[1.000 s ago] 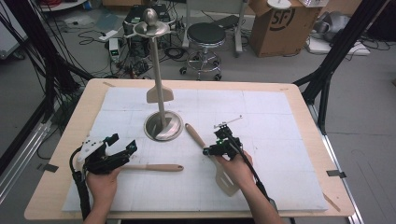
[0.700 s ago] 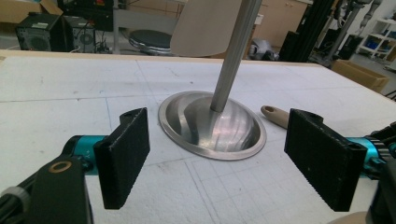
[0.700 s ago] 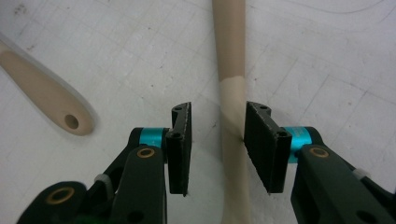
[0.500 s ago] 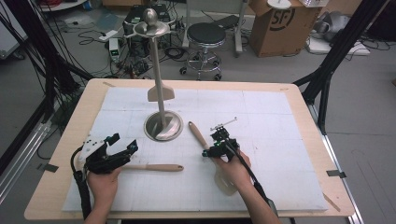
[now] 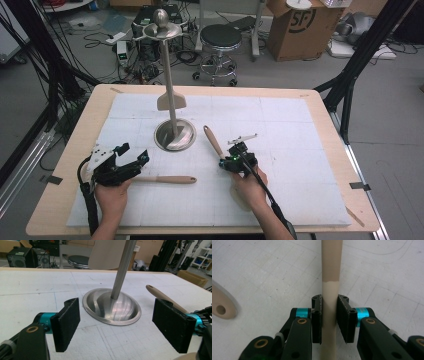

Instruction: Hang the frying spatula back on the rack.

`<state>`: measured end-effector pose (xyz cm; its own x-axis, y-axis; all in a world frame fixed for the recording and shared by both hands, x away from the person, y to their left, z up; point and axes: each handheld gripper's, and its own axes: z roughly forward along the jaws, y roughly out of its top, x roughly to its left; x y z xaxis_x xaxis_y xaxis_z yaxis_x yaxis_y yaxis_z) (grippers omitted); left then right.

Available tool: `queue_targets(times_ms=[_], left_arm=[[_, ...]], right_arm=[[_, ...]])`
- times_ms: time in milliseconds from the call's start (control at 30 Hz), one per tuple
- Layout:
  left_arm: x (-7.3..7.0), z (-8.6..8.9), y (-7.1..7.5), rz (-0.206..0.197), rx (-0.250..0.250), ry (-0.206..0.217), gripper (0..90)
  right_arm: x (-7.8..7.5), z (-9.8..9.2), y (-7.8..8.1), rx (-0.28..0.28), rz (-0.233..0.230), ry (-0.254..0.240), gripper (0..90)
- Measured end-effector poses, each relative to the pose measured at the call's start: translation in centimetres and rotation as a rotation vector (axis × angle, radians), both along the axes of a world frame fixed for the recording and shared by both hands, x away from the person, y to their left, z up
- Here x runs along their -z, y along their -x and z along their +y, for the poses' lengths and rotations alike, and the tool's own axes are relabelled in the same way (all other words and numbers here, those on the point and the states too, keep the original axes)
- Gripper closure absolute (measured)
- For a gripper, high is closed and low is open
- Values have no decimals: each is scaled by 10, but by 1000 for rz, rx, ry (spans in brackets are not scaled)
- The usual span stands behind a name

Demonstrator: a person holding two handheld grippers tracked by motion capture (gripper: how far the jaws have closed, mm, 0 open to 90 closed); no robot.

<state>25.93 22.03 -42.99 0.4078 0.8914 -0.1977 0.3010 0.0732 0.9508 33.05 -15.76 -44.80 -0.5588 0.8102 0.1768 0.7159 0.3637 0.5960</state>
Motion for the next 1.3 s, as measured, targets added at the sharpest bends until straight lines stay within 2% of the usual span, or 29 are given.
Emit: queue_targets(times_ms=[100,333,500,667,767,833,967,1067,1300], left_arm=[[0,0,0,-1,0,0,228],[0,0,0,0,-1,0,228],[0,0,0,-1,-1,1,228],[0,1,0,-2,-4,10,229],[1,3,0,4,-3,7,229],[1,3,0,1,-6,9,229],[1,3,0,1,-10,13,229],[0,3,1,1,-8,8,230],[1,4,0,3,-11,14,231]], right_arm=[[1,2,2,-3,-26,15,745],[6,-2,5,2,-63,-29,746],[7,-2,7,-4,-83,-22,755],[8,-1,15,-25,-168,-8,762],[8,-3,16,-48,-173,-38,764],[5,-3,21,-62,-209,-51,765],[-2,-4,28,-101,-289,-123,771],[-7,-4,29,-111,-326,-182,778],[-14,-1,33,-126,-400,-232,779]])
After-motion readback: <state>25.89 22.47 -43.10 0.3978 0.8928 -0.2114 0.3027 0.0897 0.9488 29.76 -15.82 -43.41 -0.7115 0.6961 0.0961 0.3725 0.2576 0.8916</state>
